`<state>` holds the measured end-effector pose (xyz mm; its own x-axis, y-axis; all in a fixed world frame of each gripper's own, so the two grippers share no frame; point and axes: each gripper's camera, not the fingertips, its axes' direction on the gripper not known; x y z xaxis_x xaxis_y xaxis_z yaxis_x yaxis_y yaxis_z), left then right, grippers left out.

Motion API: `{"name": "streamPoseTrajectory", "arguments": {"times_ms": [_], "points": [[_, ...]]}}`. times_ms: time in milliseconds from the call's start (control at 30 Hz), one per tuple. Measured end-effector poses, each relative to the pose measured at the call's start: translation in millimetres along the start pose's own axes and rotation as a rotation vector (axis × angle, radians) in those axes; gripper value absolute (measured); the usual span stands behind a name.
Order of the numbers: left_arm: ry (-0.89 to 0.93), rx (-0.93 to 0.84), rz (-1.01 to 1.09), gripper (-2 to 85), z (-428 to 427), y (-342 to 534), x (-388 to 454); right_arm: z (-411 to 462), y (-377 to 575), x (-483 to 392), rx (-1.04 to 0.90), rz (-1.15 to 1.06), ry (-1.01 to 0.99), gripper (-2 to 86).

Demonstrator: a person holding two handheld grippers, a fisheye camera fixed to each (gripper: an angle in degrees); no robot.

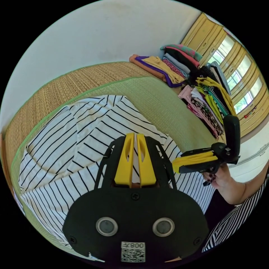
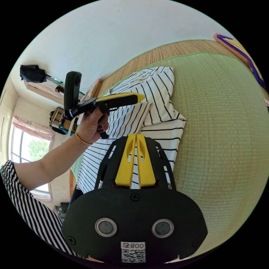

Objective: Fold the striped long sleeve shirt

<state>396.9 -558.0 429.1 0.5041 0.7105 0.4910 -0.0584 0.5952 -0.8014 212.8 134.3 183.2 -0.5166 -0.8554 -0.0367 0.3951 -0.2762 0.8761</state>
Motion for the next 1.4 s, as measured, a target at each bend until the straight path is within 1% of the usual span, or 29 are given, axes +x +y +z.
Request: {"name": "streamPoseTrajectory", "arguments": {"times_ms": [100,167,333,367,467,533,600,700,767,867,900,933,967,1067,1133,1200,1267,1400], "points": [[-0.029,-0.010,-0.034,0.7,7.4,5.9,-1.3,-10.1,-15.0,7.6,0.035,0.006,0.048,0.1],[-0.061,-0.085,-0.039,0.4,26.7,13.4,-0.4,-13.0,-23.8,9.3,0.061,-0.002,0.092,0.0],[-0.067,-0.038,-0.041,0.2,23.8,32.1,8.5,11.1,-36.1,14.8,-0.058,-0.016,0.228,0.0],[-0.082,-0.034,-0.048,0.2,24.2,37.5,8.8,9.4,-32.9,14.2,-0.021,-0.023,0.216,0.1],[-0.081,-0.001,-0.093,0.2,21.3,53.2,3.7,4.8,-30.6,13.1,-0.018,-0.001,0.198,0.0],[-0.083,0.042,-0.123,0.1,12.4,66.5,-0.7,-3.1,-32.7,5.9,0.020,-0.019,0.211,0.0],[-0.124,0.084,-0.156,0.2,0.4,83.6,-8.0,-10.2,-45.2,-5.9,0.052,-0.068,0.233,0.0],[-0.243,0.125,-0.246,0.1,-20.1,118.7,-31.3,-5.4,-76.4,-14.7,0.044,-0.127,0.271,0.0],[-0.324,0.130,-0.365,0.1,-30.9,150.3,-60.1,4.2,-97.9,-15.5,0.028,-0.144,0.316,0.0],[-0.394,0.134,-0.492,0.1,-34.8,189.8,-90.9,26.7,-124.5,-10.4,-0.023,-0.155,0.390,0.0],[-0.409,0.124,-0.509,0.1,-32.9,196.8,-95.5,38.3,-129.8,-6.0,-0.065,-0.151,0.444,0.0],[-0.429,0.087,-0.541,0.1,-25.5,210.3,-104.0,41.0,-130.4,-5.0,-0.072,-0.160,0.446,0.0],[-0.427,0.047,-0.555,0.1,-15.7,222.5,-109.5,37.7,-129.6,-4.7,-0.036,-0.164,0.428,0.0],[-0.407,0.075,-0.537,0.1,-9.0,247.2,-105.8,32.2,-130.8,-3.0,-0.044,-0.145,0.416,0.0],[-0.418,0.078,-0.524,0.1,-6.2,258.8,-100.9,25.9,-130.4,-8.7,-0.007,-0.149,0.443,0.0],[-0.414,0.107,-0.502,0.1,-5.5,271.6,-96.2,23.2,-136.7,-24.7,0.016,-0.204,0.384,0.0],[-0.420,0.120,-0.508,0.1,-1.7,289.2,-96.8,30.0,-146.2,-37.6,0.022,-0.243,0.379,0.0],[-0.404,0.068,-0.528,0.2,18.6,318.2,-104.7,66.7,-175.8,-53.2,-0.053,-0.286,0.433,0.0]]}}
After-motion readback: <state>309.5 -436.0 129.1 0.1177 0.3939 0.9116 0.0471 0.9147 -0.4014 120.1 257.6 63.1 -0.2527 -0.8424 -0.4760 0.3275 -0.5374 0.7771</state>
